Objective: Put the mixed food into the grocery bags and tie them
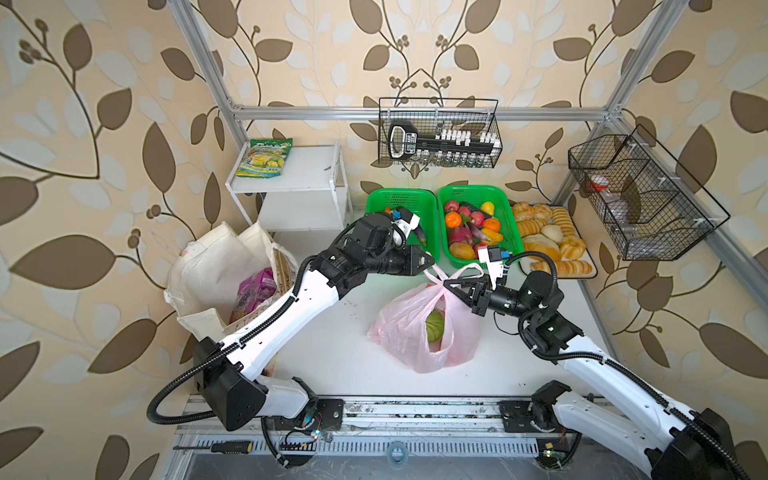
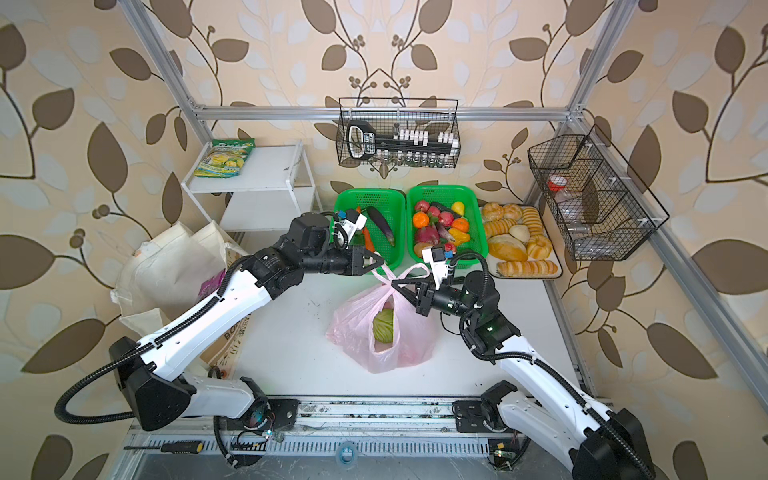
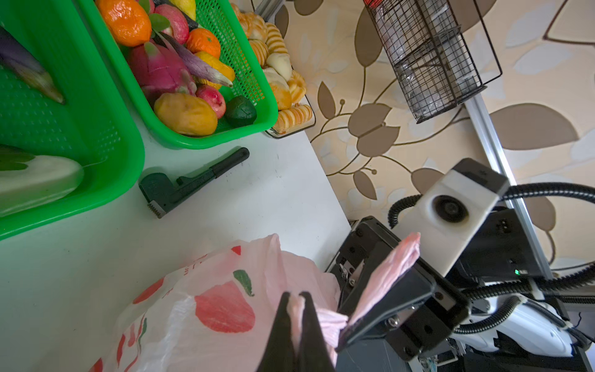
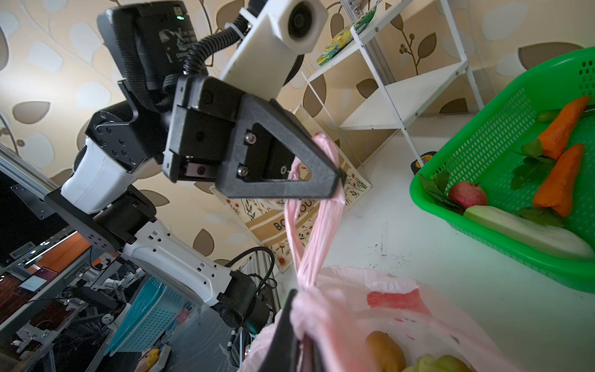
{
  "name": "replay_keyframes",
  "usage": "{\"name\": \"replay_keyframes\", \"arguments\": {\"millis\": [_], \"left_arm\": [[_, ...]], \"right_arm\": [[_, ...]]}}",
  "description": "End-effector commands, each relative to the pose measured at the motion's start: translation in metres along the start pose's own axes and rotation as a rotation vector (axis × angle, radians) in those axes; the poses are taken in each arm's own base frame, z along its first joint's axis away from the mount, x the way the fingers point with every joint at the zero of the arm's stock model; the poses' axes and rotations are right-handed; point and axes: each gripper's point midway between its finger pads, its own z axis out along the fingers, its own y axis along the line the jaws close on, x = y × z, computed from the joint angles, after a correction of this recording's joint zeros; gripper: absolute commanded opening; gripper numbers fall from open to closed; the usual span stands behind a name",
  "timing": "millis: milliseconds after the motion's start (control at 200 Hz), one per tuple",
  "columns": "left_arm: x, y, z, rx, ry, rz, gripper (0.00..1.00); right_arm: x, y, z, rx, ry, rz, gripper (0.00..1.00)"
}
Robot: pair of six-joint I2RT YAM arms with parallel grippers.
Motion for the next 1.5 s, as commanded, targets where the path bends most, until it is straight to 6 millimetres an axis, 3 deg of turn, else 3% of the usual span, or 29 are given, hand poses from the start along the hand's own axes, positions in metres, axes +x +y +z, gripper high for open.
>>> {"name": "replay_keyframes", "arguments": {"millis": [0,45,125,150,195,235,345,380,455,545,615,725,820,925,1190,1315,1495], "left_arm": [[-0.014,-0.025,-0.018,0.067,-0.068,0.037,0.00],[-0.011,-0.027,-0.017,0.087,-0.050,0.042,0.00],[-0.004,-0.032,-0.016,0.120,-0.014,0.058,0.14],[-0.003,-0.032,-0.016,0.118,-0.005,0.065,0.23],[-0.001,-0.030,-0.018,0.101,-0.001,0.089,0.51],[-0.001,-0.029,-0.022,0.080,-0.005,0.123,0.68],[-0.013,-0.029,-0.042,0.004,-0.084,0.291,0.85],[-0.018,-0.034,-0.051,-0.004,-0.124,0.368,0.98],[-0.024,-0.043,-0.066,-0.009,-0.200,0.553,0.99],[-0.017,-0.052,-0.076,0.022,-0.256,0.801,0.99],[0.001,-0.060,-0.077,0.091,-0.238,1.002,0.99],[0.027,-0.070,-0.070,0.233,-0.110,1.152,0.99],[0.046,-0.074,-0.057,0.300,0.054,1.195,0.99],[0.060,-0.057,-0.037,0.269,0.178,1.259,0.99],[0.060,-0.027,-0.004,0.211,0.331,1.246,0.99],[0.067,-0.012,-0.001,0.172,0.411,1.225,0.99],[0.061,-0.002,0.000,0.093,0.355,1.244,0.95]], "right_arm": [[-0.013,0.006,0.003,-0.016,-0.025,0.023,0.05],[-0.012,0.007,0.005,-0.022,-0.020,0.023,0.04],[-0.011,0.007,0.006,-0.022,-0.013,0.022,0.00],[-0.010,0.008,0.006,-0.026,-0.011,0.022,0.00],[-0.010,0.010,0.007,-0.034,-0.010,0.017,0.00],[-0.010,0.012,0.007,-0.042,-0.007,0.014,0.00],[-0.007,0.012,0.008,-0.043,0.005,0.017,0.00],[-0.007,0.011,0.008,-0.040,0.006,0.018,0.00],[-0.005,0.010,0.008,-0.041,0.013,0.020,0.00],[-0.005,0.010,0.009,-0.042,0.017,0.021,0.00],[-0.006,0.010,0.010,-0.046,0.020,0.021,0.00],[-0.005,0.013,0.011,-0.061,0.031,0.019,0.00],[-0.004,0.016,0.012,-0.082,0.047,0.010,0.00],[-0.003,0.018,0.012,-0.092,0.060,0.000,0.00],[-0.002,0.023,0.011,-0.114,0.070,-0.009,0.00],[-0.004,0.025,0.010,-0.116,0.065,-0.016,0.00],[-0.003,0.026,0.009,-0.116,0.064,-0.021,0.00]]}}
